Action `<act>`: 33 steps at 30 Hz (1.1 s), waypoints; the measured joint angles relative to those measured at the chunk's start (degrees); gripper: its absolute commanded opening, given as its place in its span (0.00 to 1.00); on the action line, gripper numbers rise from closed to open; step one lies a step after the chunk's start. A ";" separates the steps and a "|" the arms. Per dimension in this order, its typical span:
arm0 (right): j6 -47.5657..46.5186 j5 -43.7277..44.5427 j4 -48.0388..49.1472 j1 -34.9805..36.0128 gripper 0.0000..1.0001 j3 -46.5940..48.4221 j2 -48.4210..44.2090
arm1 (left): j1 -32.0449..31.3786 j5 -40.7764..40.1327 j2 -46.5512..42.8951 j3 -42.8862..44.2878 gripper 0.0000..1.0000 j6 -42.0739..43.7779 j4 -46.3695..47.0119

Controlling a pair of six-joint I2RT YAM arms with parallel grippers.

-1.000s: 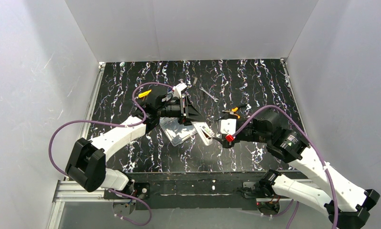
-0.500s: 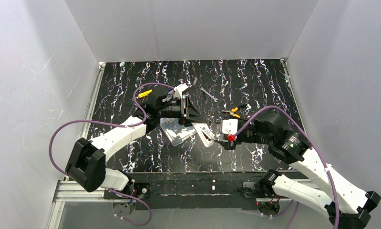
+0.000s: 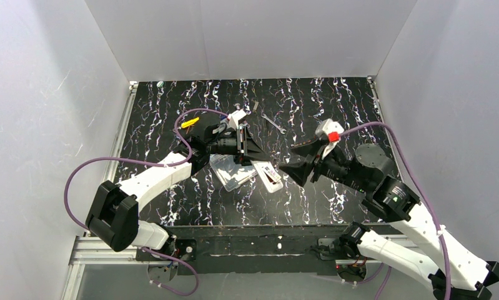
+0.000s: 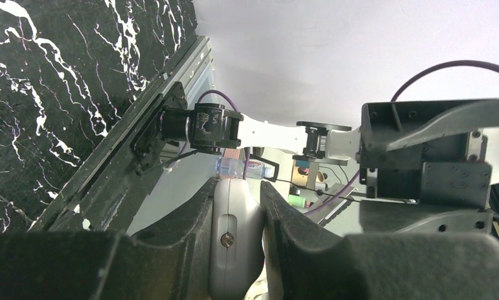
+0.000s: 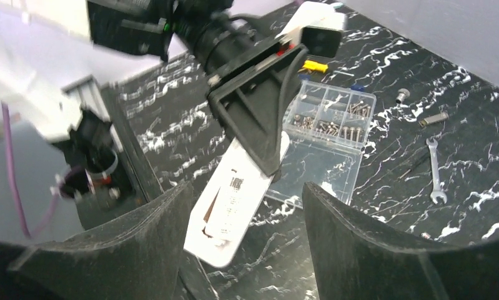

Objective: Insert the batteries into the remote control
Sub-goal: Remove the battery cover from the remote control.

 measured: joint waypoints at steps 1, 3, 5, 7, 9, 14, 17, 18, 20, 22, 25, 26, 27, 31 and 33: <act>2.93 1.97 0.81 0.00 0.73 0.07 -0.04 | 0.00 0.02 0.00 0.00 0.00 0.02 -0.07; 7.13 5.14 1.20 0.00 0.73 0.79 0.20 | 0.00 0.00 0.00 0.00 0.00 0.02 -0.31; 10.51 8.07 0.31 0.00 0.73 2.47 1.64 | 0.00 0.00 0.00 0.00 0.00 0.13 -0.59; 12.57 9.70 -0.52 0.00 0.73 4.28 3.67 | 0.00 0.00 0.00 0.00 0.00 0.42 -1.03; 13.05 9.88 -1.77 0.02 0.73 5.55 5.64 | 0.00 0.00 0.00 0.00 0.00 0.74 -1.64; 13.18 8.11 -5.88 0.52 0.76 6.36 9.75 | 0.00 -0.02 0.00 0.00 0.00 1.33 -2.29; 12.92 6.51 -8.09 0.68 0.77 6.45 10.84 | 0.00 -0.04 0.00 0.00 0.00 1.51 -2.38; 12.72 5.86 -9.01 0.74 0.78 6.75 11.13 | 0.00 -0.04 0.00 0.00 0.00 1.55 -2.43; 12.50 4.79 -10.12 0.96 0.79 7.39 11.67 | 0.00 -0.04 0.00 0.00 0.00 1.66 -2.58; 12.37 3.87 -10.56 1.29 0.79 7.89 12.09 | 0.00 -0.04 0.00 0.00 0.00 1.73 -2.78; 11.82 3.26 -11.54 2.08 0.79 8.74 12.76 | 0.00 -0.04 0.00 0.00 0.00 1.86 -3.28; 11.47 3.23 -12.04 2.36 0.79 9.07 13.07 | 0.00 -0.04 0.00 0.00 0.00 1.97 -3.37; 11.10 3.30 -12.50 2.69 0.79 9.35 13.40 | 0.00 -0.04 0.00 0.00 0.00 2.08 -3.43; 9.70 5.14 -13.64 4.24 0.78 9.62 14.38 | 0.02 -0.02 0.00 0.00 0.00 2.23 -3.89; 9.07 6.32 -13.84 5.16 0.78 9.62 14.67 | 0.00 -0.02 0.00 0.00 0.00 2.34 -4.28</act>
